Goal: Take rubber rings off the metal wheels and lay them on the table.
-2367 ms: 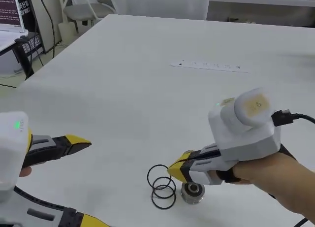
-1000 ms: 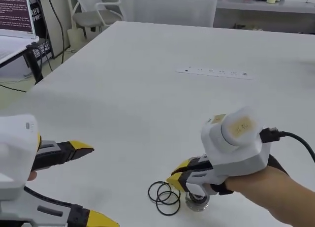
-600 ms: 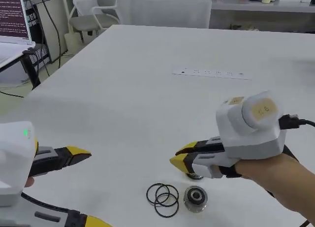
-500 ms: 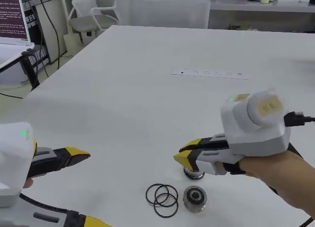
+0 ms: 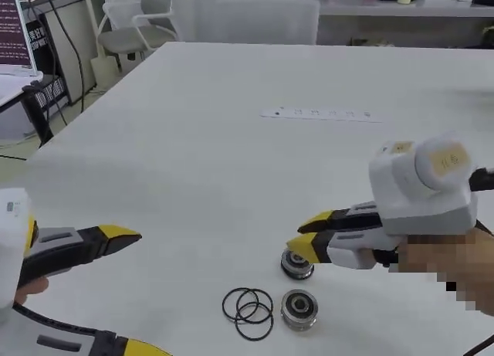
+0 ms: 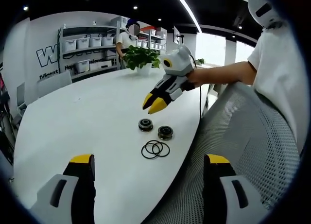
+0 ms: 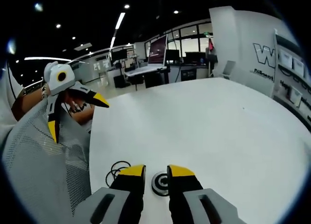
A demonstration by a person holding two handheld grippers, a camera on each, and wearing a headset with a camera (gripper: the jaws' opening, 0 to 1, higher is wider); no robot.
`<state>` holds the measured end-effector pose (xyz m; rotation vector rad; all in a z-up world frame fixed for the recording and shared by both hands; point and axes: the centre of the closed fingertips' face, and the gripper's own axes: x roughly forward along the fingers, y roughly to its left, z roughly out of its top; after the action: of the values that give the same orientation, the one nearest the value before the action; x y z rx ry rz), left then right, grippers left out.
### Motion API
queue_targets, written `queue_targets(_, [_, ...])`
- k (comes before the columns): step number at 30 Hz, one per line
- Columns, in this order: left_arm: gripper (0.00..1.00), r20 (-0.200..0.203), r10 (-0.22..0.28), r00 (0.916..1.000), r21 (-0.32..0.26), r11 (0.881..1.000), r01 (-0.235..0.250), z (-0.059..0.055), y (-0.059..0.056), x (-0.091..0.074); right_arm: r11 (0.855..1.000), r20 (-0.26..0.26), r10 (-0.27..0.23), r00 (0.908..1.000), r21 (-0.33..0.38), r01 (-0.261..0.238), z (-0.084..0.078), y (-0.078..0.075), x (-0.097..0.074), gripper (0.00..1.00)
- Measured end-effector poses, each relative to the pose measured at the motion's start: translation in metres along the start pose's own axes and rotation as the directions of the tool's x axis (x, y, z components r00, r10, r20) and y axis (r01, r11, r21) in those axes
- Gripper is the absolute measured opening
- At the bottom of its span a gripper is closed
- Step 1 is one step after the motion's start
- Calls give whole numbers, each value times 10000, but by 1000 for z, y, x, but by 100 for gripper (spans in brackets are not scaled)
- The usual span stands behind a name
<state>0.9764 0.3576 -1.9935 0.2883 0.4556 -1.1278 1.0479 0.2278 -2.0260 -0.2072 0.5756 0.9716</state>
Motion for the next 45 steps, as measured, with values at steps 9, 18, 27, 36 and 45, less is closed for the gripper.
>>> queue_targets(9, [95, 431, -375, 9984, 574, 9977, 350, 28, -6, -2, 9996, -194, 64, 9998, 270, -59, -14, -5, -2, 23])
queue_targets(18, [96, 274, -566, 9980, 1522, 9870, 518, 55, -2, 4, 9999, -925, 3, 9957, 122, 8, -37, -13, 0, 32])
queue_targets(27, [94, 357, -922, 9951, 1908, 9781, 837, 77, 4, 20, 9999, -1177, -139, 9930, -42, 135, -47, -16, 2, 36])
queue_targets(36, [87, 360, -1538, 9874, 2564, 9564, 1396, 100, 6, 49, 9997, -1525, -83, 9883, -248, 45, -55, -13, 9, 35])
queue_targets(45, [73, 766, -1714, 9822, 2953, 9448, 1419, 117, 12, 75, 9996, -1504, -281, 9882, -106, 268, -58, -17, 10, 32])
